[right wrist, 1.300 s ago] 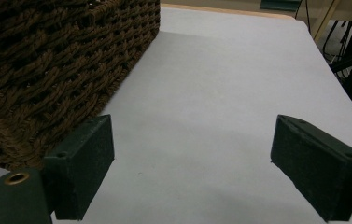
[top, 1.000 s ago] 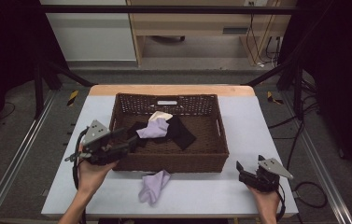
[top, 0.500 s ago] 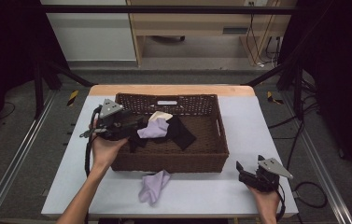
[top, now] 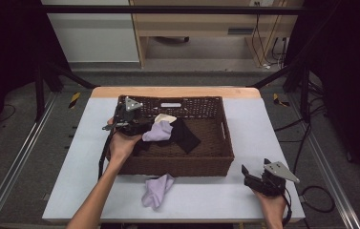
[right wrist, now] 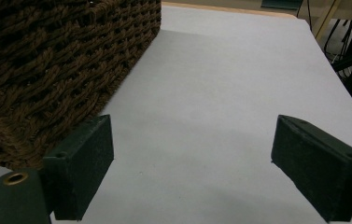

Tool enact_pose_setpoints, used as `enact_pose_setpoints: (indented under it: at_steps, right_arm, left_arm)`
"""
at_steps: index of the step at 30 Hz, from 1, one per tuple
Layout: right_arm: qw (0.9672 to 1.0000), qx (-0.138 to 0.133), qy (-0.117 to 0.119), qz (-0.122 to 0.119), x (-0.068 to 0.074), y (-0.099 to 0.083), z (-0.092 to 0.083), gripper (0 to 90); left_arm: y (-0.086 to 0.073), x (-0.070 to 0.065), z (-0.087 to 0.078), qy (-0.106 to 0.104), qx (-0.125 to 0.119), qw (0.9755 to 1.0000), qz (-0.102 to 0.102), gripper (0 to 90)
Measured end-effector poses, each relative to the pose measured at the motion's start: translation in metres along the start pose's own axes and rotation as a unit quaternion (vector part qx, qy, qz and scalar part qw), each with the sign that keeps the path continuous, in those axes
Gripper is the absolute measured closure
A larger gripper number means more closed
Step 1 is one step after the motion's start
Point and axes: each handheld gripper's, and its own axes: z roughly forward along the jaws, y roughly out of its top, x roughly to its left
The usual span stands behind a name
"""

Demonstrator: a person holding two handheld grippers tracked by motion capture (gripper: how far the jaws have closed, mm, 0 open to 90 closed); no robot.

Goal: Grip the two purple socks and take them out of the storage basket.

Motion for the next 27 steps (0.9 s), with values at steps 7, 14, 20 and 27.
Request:
enact_pose_setpoints:
  at_steps: [7, 14, 20, 27]
  right_arm:
    - [1.0, 0.0, -0.001, -0.001, 0.0, 0.0, 0.0, 13.6]
    - [1.0, -0.002, -0.002, -0.004, 0.0, 0.0, 0.0, 13.7]
    - [1.0, -0.001, 0.001, 0.0, -0.001, 0.0, 0.0, 13.6]
    - [1.0, -0.003, 0.001, 0.001, -0.001, 0.0, -0.001, 13.8]
  left_arm:
    - [-0.004, 0.002, 0.019, 0.003, 0.04, 0.9992, 0.003, 48.1]
    - [0.007, 0.002, 0.026, 0.002, 0.039, 0.9992, 0.01, 48.4]
    - [0.008, 0.007, 0.043, 0.01, 0.061, 0.9981, 0.0, 50.4]
    - [-0.001, 0.008, 0.06, 0.009, 0.133, 0.9911, 0.003, 49.3]
